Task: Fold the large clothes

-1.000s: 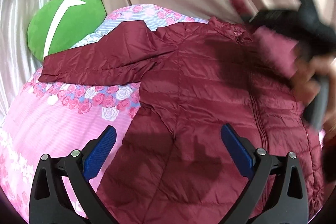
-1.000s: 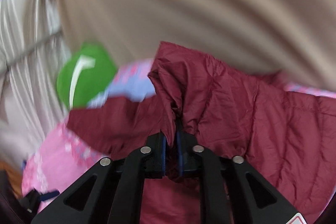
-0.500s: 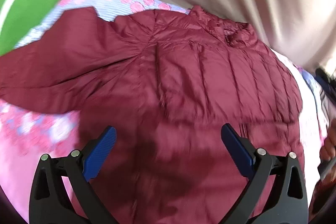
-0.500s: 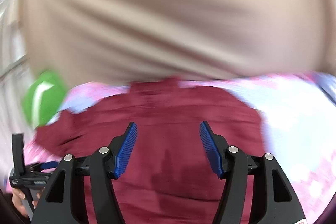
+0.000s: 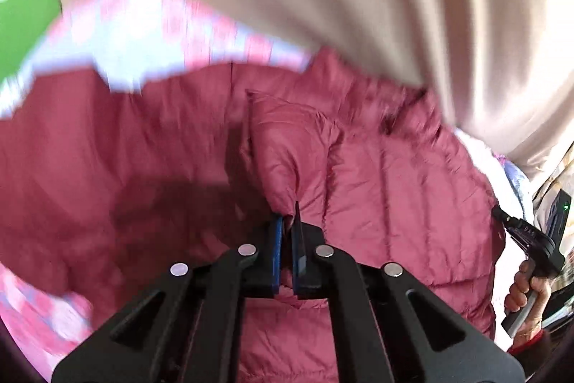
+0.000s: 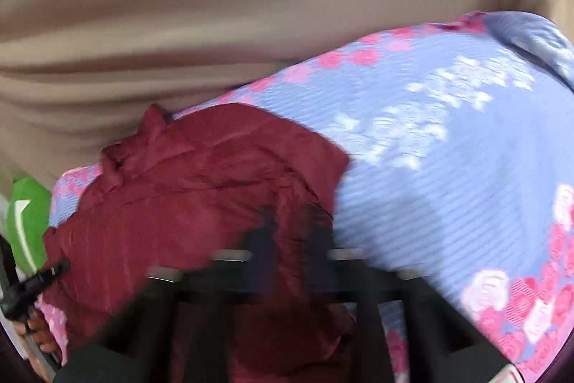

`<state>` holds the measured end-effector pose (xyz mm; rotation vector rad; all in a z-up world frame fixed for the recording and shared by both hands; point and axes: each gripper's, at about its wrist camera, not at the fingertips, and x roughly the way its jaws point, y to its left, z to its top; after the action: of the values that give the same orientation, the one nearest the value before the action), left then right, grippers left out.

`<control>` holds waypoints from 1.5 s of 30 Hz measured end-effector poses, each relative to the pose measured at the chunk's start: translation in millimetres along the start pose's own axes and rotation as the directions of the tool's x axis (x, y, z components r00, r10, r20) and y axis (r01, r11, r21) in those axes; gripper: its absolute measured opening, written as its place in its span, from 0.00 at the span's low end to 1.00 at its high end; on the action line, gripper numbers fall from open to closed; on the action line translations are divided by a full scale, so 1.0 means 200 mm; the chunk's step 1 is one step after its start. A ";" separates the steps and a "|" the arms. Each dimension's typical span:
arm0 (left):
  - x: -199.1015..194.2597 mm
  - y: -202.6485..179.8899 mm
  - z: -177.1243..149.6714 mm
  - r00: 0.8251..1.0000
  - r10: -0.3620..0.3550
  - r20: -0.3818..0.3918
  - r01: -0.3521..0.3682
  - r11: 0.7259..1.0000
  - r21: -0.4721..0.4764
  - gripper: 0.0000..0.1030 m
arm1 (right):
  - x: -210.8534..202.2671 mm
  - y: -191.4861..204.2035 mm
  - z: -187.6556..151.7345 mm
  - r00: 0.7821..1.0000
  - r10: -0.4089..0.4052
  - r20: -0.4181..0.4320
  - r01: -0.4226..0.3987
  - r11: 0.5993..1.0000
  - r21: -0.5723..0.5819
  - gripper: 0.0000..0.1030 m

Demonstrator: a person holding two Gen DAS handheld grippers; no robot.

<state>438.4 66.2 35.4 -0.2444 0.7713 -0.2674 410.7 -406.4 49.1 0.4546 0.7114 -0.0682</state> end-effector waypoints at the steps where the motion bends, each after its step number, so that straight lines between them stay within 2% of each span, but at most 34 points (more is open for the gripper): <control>1: -0.03 0.00 0.02 1.000 0.007 0.021 -0.007 1.000 0.002 0.02 | -0.04 0.03 0.00 0.998 0.020 0.056 -0.020 1.000 0.001 0.03; 2: -0.06 0.01 0.03 0.999 0.016 0.039 -0.016 1.000 0.003 0.02 | -0.12 0.05 0.00 0.988 0.073 0.134 -0.073 0.997 -0.002 0.02; 3: -0.05 0.01 0.03 0.998 0.039 0.039 -0.039 0.999 0.005 0.02 | -0.15 0.06 -0.01 0.980 0.091 0.178 -0.092 0.996 -0.004 0.01; 4: -0.01 0.03 0.02 0.998 0.063 0.020 -0.063 0.998 0.010 0.03 | -0.14 0.06 -0.02 0.980 0.067 0.189 -0.067 0.998 -0.006 0.01; 5: 0.07 0.04 -0.01 0.997 0.082 -0.018 -0.081 0.997 0.020 0.03 | -0.05 0.06 -0.03 0.992 0.006 0.130 -0.004 1.000 -0.021 0.01; 6: 0.14 0.04 -0.05 0.993 0.108 -0.055 -0.107 0.994 0.021 0.03 | 0.06 0.04 -0.05 0.999 -0.034 0.031 0.035 0.999 -0.035 0.01; 7: 0.20 0.05 -0.09 0.988 0.123 -0.088 -0.121 0.992 0.027 0.03 | 0.14 0.02 -0.07 0.997 -0.067 -0.039 0.065 0.997 -0.032 0.01; 8: 0.25 0.05 -0.13 0.987 0.124 -0.098 -0.122 0.992 0.027 0.03 | 0.14 -0.01 -0.10 0.997 -0.058 -0.045 0.058 0.998 -0.015 0.01; 10: 0.24 0.04 -0.15 0.988 0.140 -0.062 -0.137 0.990 0.036 0.03 | 0.01 -0.03 -0.11 0.999 -0.048 0.013 0.048 0.999 0.010 0.05; 11: 0.23 0.04 -0.16 0.989 0.136 -0.057 -0.134 0.990 0.033 0.03 | -0.11 -0.03 -0.12 0.996 -0.051 0.072 0.051 0.999 0.012 0.11; 12: 0.23 0.05 -0.16 0.990 0.129 -0.055 -0.127 0.991 0.030 0.03 | -0.17 -0.03 -0.14 0.994 -0.055 0.096 0.056 0.998 -0.002 0.19; 13: 0.23 0.05 -0.16 0.991 0.123 -0.051 -0.122 0.992 0.029 0.03 | -0.25 -0.02 -0.17 0.990 -0.075 0.119 0.081 0.996 -0.046 0.29; 15: 0.21 0.06 -0.17 0.993 0.109 -0.036 -0.108 0.994 0.027 0.04 | -0.31 -0.02 -0.24 0.990 -0.095 0.104 0.108 0.986 -0.127 0.44; 17: 0.21 0.07 -0.18 0.994 0.104 -0.014 -0.104 0.994 0.027 0.04 | -0.31 0.02 -0.36 0.990 -0.131 0.045 0.138 0.953 -0.270 0.45; 20: 0.19 0.07 -0.20 0.993 0.116 0.005 -0.117 0.993 0.036 0.05 | -0.25 0.07 -0.46 0.978 -0.207 0.020 0.196 0.885 -0.421 0.47; 23: 0.21 0.04 -0.20 0.991 0.130 0.009 -0.131 0.990 0.052 0.05 | -0.15 0.13 -0.47 0.972 -0.237 0.012 0.215 0.859 -0.464 0.45; 24: 0.22 0.04 -0.19 0.991 0.130 0.008 -0.130 0.990 0.054 0.05 | -0.14 0.13 -0.46 0.969 -0.246 0.024 0.228 0.855 -0.465 0.33; 25: 0.22 0.04 -0.19 0.992 0.128 0.007 -0.128 0.990 0.054 0.05 | -0.15 0.14 -0.43 0.971 -0.237 0.037 0.228 0.866 -0.445 0.02; 27: 0.22 0.05 -0.19 0.993 0.119 0.006 -0.119 0.992 0.052 0.05 | -0.23 0.11 -0.40 0.985 -0.167 0.053 0.174 0.916 -0.360 0.00; 29: 0.21 0.06 -0.20 0.994 0.109 0.006 -0.109 0.993 0.050 0.06 | -0.29 0.05 -0.37 0.988 -0.136 0.075 0.152 0.942 -0.298 0.00; 30: 0.21 0.06 -0.20 0.994 0.106 0.004 -0.106 0.993 0.056 0.07 | -0.25 0.01 -0.37 0.987 -0.155 0.044 0.161 0.943 -0.290 0.00; 32: 0.22 0.04 -0.20 0.994 0.108 0.003 -0.108 0.992 0.071 0.09 | -0.11 -0.08 -0.42 0.976 -0.198 -0.090 0.167 0.948 -0.272 0.00; 33: 0.22 0.04 -0.20 0.994 0.111 0.002 -0.110 0.991 0.075 0.09 | -0.09 -0.09 -0.43 0.973 -0.206 -0.107 0.171 0.948 -0.268 0.00; 35: 0.22 0.05 -0.20 0.994 0.111 0.001 -0.111 0.991 0.073 0.09 | -0.13 -0.07 -0.42 0.972 -0.219 -0.089 0.191 0.948 -0.253 0.00; 38: 0.22 0.05 -0.20 0.994 0.108 0.000 -0.108 0.992 0.068 0.09 | -0.28 -0.08 -0.36 0.974 -0.224 -0.037 0.217 0.968 -0.126 0.01; 40: 0.22 0.05 -0.20 0.993 0.118 0.001 -0.117 0.990 0.076 0.09 | -0.39 -0.06 -0.30 0.987 -0.159 0.024 0.160 0.986 -0.039 0.05; 42: 0.22 0.04 -0.20 0.992 0.128 0.002 -0.128 0.988 0.087 0.09 | -0.39 0.00 -0.27 0.996 -0.085 0.023 0.087 0.995 -0.051 0.03; 43: 0.23 0.03 -0.19 0.991 0.132 0.002 -0.132 0.987 0.090 0.09 | -0.35 0.08 -0.26 0.999 -0.052 0.009 0.053 0.994 -0.097 0.02; 45: 0.23 0.03 -0.20 0.992 0.130 0.003 -0.129 0.988 0.088 0.09 | -0.24 0.16 -0.27 0.998 -0.064 -0.019 0.060 0.984 -0.165 0.00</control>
<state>442.5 51.9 -23.1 -0.1103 0.7732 -0.1784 348.0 -359.4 56.3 0.2752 0.7485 -0.0619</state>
